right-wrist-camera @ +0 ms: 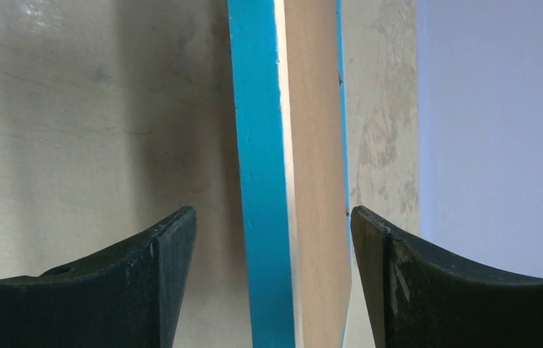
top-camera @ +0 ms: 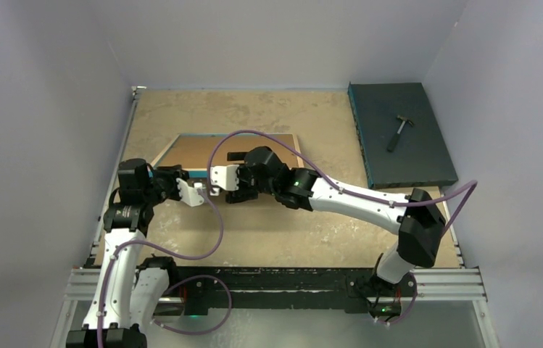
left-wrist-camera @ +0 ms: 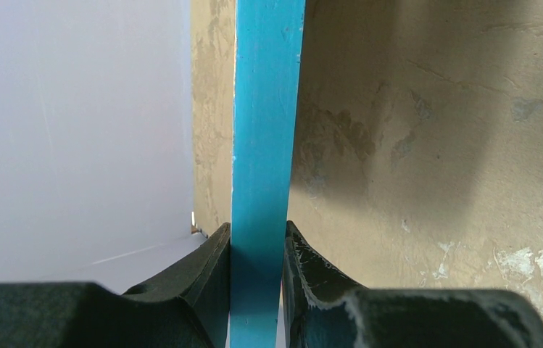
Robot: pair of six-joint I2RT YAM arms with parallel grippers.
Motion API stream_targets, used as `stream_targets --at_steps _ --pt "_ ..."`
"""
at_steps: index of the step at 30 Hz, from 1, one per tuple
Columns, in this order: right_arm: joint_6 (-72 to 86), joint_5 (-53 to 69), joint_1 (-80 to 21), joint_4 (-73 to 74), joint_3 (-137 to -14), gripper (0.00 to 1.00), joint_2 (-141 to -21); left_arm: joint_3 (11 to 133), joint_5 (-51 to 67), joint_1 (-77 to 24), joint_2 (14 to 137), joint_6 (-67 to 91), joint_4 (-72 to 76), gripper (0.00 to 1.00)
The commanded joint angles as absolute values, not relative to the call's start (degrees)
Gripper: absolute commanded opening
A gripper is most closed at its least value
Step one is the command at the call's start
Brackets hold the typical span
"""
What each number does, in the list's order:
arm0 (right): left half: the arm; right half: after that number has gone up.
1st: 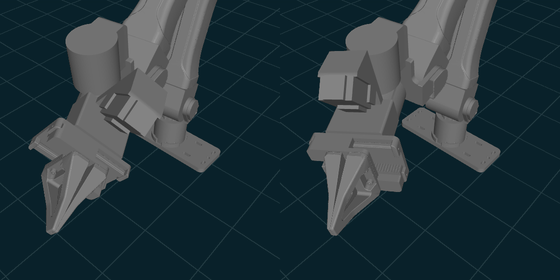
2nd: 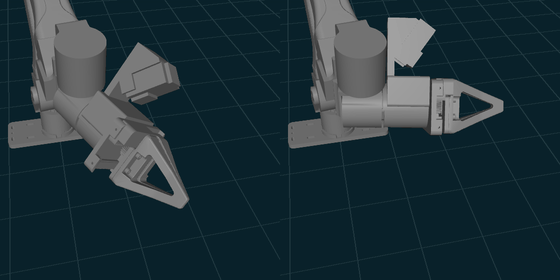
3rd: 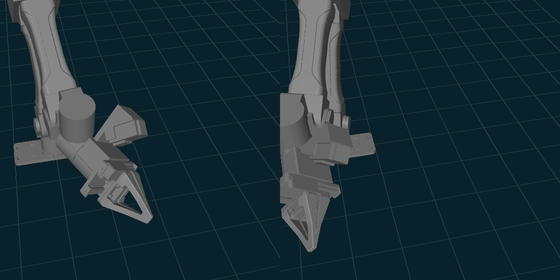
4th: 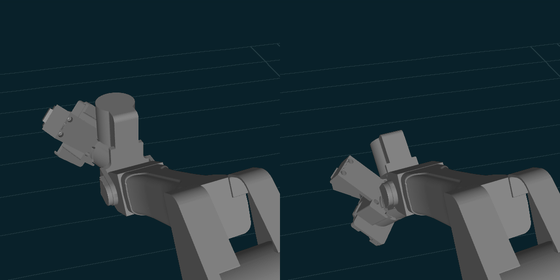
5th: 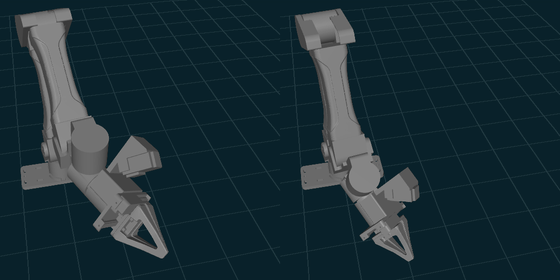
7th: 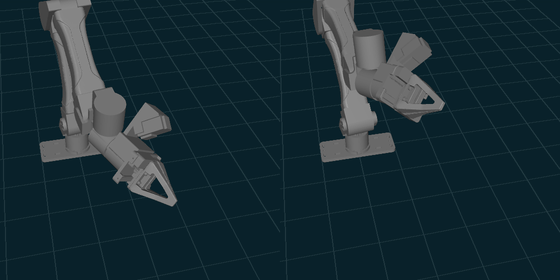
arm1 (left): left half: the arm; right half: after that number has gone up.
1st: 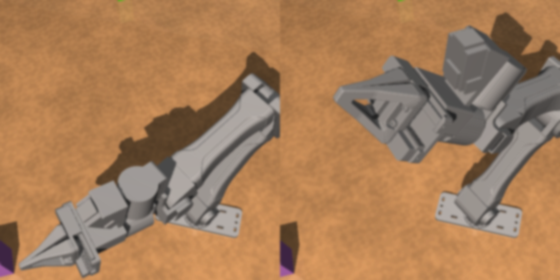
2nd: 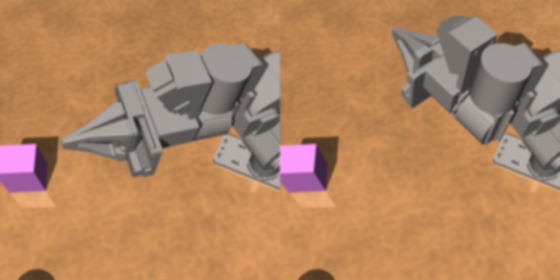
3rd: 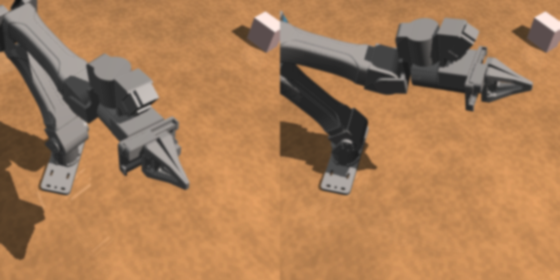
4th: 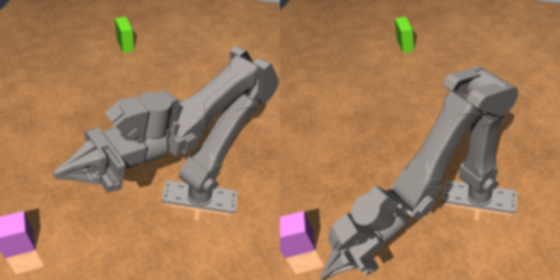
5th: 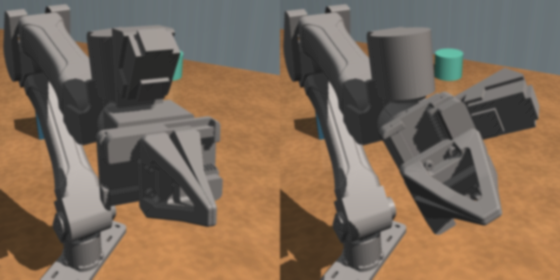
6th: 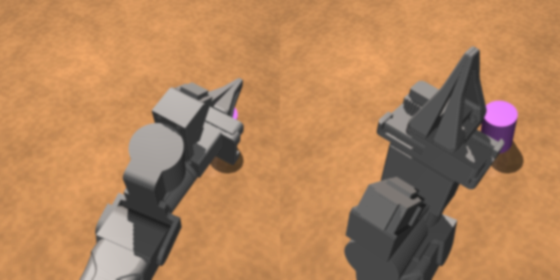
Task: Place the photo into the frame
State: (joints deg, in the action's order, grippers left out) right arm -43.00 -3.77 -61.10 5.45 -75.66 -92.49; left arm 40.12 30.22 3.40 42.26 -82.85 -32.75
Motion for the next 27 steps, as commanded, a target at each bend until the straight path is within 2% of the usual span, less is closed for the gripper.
stream_targets --at_steps 1,4,9,11,17,19,20,23,26,27 --pt "-45.86 -8.82 -62.71 -0.43 -74.74 0.77 -92.07 43.33 34.29 3.43 41.11 -79.72 -32.19 0.08" --pt "-45.87 -10.21 -63.26 -2.14 -75.13 0.67 -93.43 43.42 34.36 3.54 40.85 -79.67 -32.12 0.07" --pt "-43.69 -12.13 -63.34 -3.74 -76.81 0.39 -94.66 42.54 34.45 3.46 39.28 -80.47 -31.76 0.08" --pt "-43.42 -11.52 -63.45 -3.66 -76.79 0.37 -94.49 42.24 34.67 3.51 38.72 -80.42 -31.11 0.08" --pt "-43.55 -10.43 -63.43 -3.08 -76.13 0.42 -94.92 42.63 34.98 3.49 38.51 -80.16 -31.1 0.08" --pt "-43.34 -10.21 -63.45 -3.44 -75.91 0.39 -95.17 42.48 34.98 3.51 38.37 -80.25 -31.07 0.09" --pt "-43.21 -10.2 -63.41 -3.76 -75.83 0.34 -95.24 42.45 35.07 3.5 38.33 -80.24 -30.99 0.1" --pt "-39.71 -6.79 -63.2 -2.69 -77.31 0.15 -95.21 42.5 35.16 3.48 37.75 -79.46 -30.1 0.29" --pt "-38.32 -6.18 -62.51 -3.47 -78.63 0.01 -94.67 42.39 35.64 3.49 36.84 -78.38 -28.79 0.65" --pt "-38.07 -6.2 -62.42 -3.63 -79.11 0.0 -94.54 42.44 35.77 3.51 36.69 -77.72 -28.28 0.7"
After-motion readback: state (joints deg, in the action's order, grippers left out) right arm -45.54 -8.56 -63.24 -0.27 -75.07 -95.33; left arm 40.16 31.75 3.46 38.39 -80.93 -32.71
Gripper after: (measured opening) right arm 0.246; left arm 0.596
